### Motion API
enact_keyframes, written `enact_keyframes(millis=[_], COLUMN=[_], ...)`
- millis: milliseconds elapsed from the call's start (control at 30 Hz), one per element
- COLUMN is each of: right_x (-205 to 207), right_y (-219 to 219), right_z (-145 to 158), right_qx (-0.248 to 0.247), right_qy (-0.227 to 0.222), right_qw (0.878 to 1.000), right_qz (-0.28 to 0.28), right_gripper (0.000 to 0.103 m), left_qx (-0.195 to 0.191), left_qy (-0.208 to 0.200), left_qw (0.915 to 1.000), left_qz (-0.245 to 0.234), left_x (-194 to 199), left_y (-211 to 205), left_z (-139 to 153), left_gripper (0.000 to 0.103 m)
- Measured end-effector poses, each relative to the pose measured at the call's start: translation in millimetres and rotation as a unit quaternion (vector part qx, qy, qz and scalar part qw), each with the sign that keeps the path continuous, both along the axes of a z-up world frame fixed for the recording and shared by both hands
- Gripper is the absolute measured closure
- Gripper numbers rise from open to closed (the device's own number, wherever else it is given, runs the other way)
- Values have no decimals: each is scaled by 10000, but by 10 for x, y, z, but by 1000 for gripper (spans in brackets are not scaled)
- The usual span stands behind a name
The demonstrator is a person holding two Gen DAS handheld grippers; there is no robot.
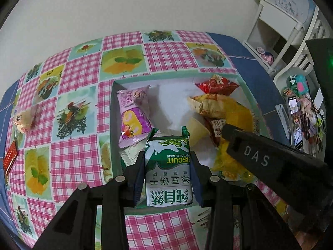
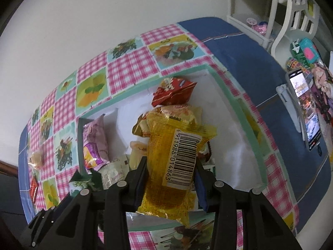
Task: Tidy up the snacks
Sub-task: 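Place yellow packet in tray with right gripper while left places green biscuit pack there, then lift both open grippers out of the tray toward the last snacks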
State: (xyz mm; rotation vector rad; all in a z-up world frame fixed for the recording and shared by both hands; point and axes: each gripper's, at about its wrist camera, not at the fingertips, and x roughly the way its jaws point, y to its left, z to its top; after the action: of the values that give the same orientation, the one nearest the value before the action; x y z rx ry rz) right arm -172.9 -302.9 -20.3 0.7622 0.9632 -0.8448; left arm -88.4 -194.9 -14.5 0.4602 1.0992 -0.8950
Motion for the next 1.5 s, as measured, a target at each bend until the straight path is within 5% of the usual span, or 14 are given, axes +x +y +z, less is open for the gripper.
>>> enact_keyframes(millis=[467,967,1233,1367,1500], right_x=[-39,263,489,526,545], right_y=[7,257,432,460,465], right_z=[131,176,174,151,131], right_qx=[-126,-345,-466,-490,-536], right_qy=[-167,30,154,215,288], right_qw=[9998,9983,9958,9951,9946], right_qz=[-38,469,779,835,841], right_gripper=[47,47,46,37,20], left_qx=[-217,-155,-182,-159,-122], left_qy=[139,42,129,87,6], left_qw=[9995,9867,9813,9806,9805], left_qz=[197,1618,1914,1951,1959], left_x=[128,937,1140,1164,1174], left_y=[91,632,796,810,819], left_z=[107,91,58,48,41], left_gripper=[54,42,32,15,10])
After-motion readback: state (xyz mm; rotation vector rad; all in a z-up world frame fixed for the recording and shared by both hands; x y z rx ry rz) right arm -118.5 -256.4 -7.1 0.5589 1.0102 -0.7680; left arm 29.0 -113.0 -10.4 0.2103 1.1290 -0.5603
